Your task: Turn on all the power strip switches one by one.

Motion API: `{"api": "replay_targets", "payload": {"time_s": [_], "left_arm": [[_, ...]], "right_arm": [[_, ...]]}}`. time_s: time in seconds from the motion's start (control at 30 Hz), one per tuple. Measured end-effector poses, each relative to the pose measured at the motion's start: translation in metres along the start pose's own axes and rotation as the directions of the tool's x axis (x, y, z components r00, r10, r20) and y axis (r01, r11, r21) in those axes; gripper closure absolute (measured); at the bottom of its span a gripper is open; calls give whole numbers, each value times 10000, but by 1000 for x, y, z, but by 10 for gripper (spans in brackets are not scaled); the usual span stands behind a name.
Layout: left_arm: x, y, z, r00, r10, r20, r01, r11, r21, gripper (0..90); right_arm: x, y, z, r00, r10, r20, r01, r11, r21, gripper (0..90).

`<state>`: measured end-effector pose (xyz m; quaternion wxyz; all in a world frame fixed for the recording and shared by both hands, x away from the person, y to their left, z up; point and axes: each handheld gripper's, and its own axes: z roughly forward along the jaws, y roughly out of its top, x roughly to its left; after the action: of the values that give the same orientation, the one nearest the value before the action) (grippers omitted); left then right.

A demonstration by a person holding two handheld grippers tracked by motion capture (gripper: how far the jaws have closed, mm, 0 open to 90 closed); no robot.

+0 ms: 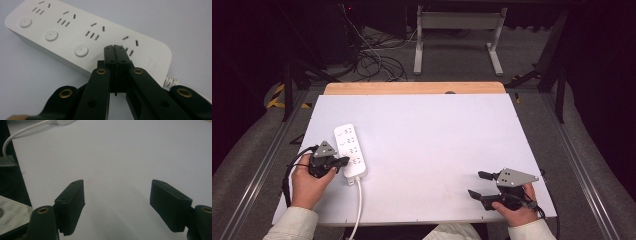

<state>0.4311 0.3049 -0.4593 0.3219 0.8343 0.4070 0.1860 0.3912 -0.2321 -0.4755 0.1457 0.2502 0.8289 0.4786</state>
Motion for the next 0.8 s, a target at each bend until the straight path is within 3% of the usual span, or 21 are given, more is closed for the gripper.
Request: {"api": "replay_targets", "payload": {"time_s": [0.23,0.8], "left_arm": [[-3,-1,0,9997,97,-214,-97,10000,7,898],[-4,2,1,9995,-258,-158,262,9993,258,899]], "right_arm": [[0,0,0,10000,-2,7,2,10000,-21,285],[0,0,-1,10000,6,24,-6,10000,-6,285]]}}
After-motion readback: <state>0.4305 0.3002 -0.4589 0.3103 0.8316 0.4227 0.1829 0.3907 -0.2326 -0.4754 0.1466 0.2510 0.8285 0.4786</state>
